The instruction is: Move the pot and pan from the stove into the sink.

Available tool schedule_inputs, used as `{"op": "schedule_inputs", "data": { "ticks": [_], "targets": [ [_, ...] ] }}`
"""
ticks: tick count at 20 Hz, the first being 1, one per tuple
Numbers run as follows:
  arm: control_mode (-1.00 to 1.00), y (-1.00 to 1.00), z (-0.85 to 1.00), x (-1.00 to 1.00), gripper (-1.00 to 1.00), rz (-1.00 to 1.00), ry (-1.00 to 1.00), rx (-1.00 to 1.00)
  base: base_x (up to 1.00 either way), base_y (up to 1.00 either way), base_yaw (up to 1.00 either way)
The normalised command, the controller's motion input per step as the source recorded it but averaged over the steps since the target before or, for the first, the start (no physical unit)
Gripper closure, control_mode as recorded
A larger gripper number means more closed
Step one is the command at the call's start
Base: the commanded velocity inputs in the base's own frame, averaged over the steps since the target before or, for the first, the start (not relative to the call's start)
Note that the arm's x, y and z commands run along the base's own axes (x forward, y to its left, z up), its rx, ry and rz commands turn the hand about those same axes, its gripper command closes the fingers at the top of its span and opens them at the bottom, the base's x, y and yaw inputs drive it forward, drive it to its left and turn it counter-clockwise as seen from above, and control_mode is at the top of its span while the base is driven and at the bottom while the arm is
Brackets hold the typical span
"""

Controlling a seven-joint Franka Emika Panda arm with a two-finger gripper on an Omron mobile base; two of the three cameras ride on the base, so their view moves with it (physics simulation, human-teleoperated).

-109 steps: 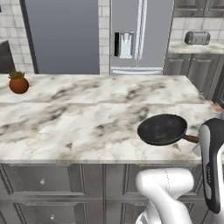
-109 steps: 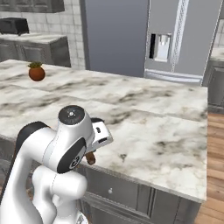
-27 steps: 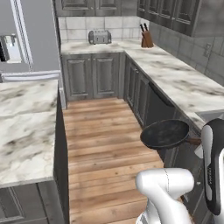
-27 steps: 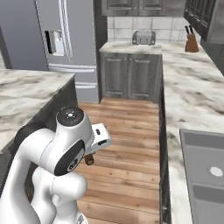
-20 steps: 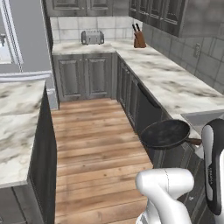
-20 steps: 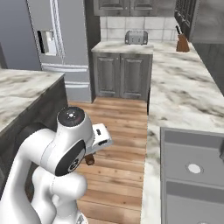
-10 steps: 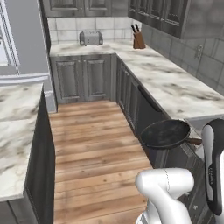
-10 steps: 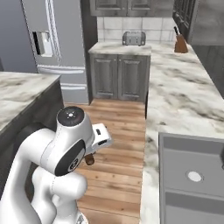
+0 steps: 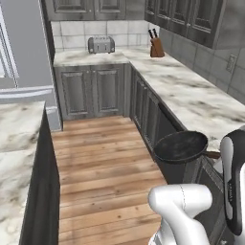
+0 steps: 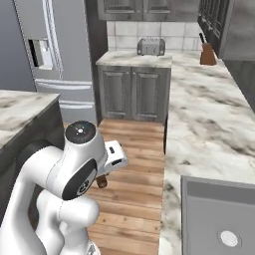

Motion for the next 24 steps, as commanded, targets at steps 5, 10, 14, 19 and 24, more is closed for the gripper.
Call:
{"op": "schedule_inputs", "data": {
  "ticks": [5,10,14,19,24],
  "targets": [
    [1.00,0.00,0.00,0.00,1.00,0.00,0.00,0.00,0.52,0.00,0.00],
    [1.00,0.00,0.00,0.00,1.00,0.00,0.00,0.00,0.00,-0.06,-0.09],
    [1.00,0.00,0.00,0.00,1.00,0.00,0.00,0.00,0.02,-0.07,-0.42],
    [1.00,0.00,0.00,0.00,1.00,0.00,0.00,0.00,0.06,-0.01,-0.47],
    [1.00,0.00,0.00,0.00,1.00,0.00,0.00,0.00,0.06,0.00,-0.48]
  ]
}}
